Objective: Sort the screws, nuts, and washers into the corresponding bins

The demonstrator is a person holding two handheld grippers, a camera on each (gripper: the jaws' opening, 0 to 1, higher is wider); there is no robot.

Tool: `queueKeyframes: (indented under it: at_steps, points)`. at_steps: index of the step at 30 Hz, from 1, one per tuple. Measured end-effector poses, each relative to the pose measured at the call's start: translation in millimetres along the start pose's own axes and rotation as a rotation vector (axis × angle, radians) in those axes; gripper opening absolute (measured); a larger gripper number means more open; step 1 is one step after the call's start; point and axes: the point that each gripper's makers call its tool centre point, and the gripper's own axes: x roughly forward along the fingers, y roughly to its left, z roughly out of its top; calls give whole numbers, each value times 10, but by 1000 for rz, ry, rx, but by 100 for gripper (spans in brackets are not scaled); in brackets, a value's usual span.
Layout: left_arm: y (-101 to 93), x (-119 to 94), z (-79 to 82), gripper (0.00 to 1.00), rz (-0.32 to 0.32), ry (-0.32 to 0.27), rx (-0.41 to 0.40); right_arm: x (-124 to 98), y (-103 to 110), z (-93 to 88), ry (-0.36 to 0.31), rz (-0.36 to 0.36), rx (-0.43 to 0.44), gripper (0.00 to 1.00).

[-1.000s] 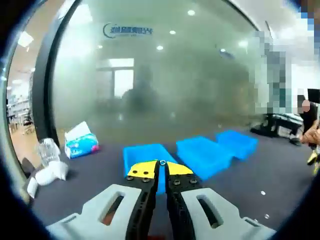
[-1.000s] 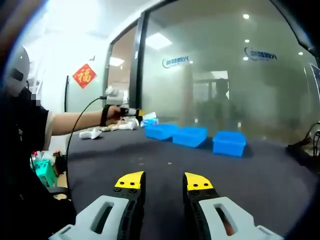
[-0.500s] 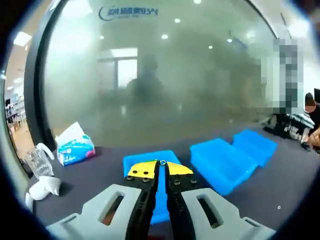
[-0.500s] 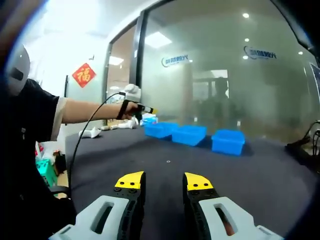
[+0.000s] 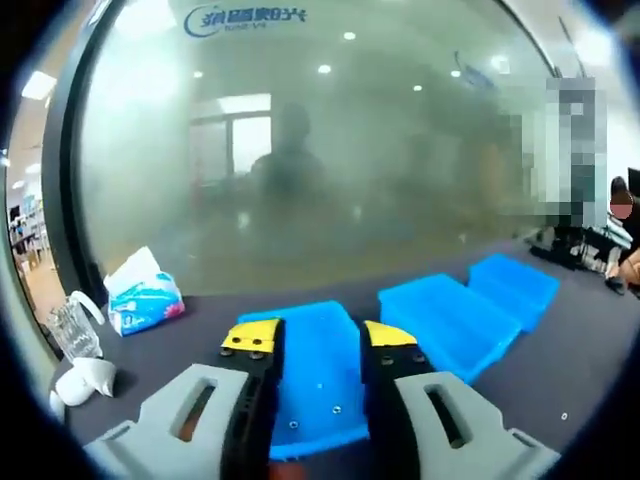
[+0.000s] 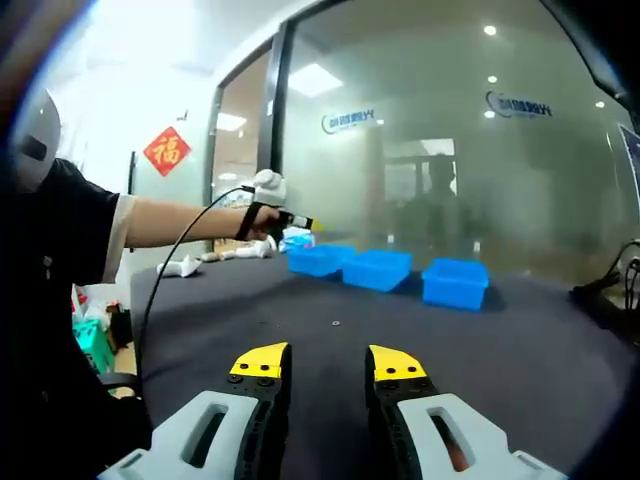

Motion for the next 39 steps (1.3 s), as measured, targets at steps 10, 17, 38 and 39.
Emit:
queueKeyframes:
  at_steps: [10,17,38,39]
  points:
    - [-182,-358,-30,40,-75,-34,-14,31,47,-14,4,10,0,26]
    - [-217,-728,-151,40,-111,-61,-28,60,97,-24,8,18,-3,26]
    - [-877,-2397,-741,40,-264,-174,-46,98,126,-13,0,17,-1,26]
    - [-882,-2449,-785,40,-265,-172,-45,94,124,-6,-2,15,-3,26]
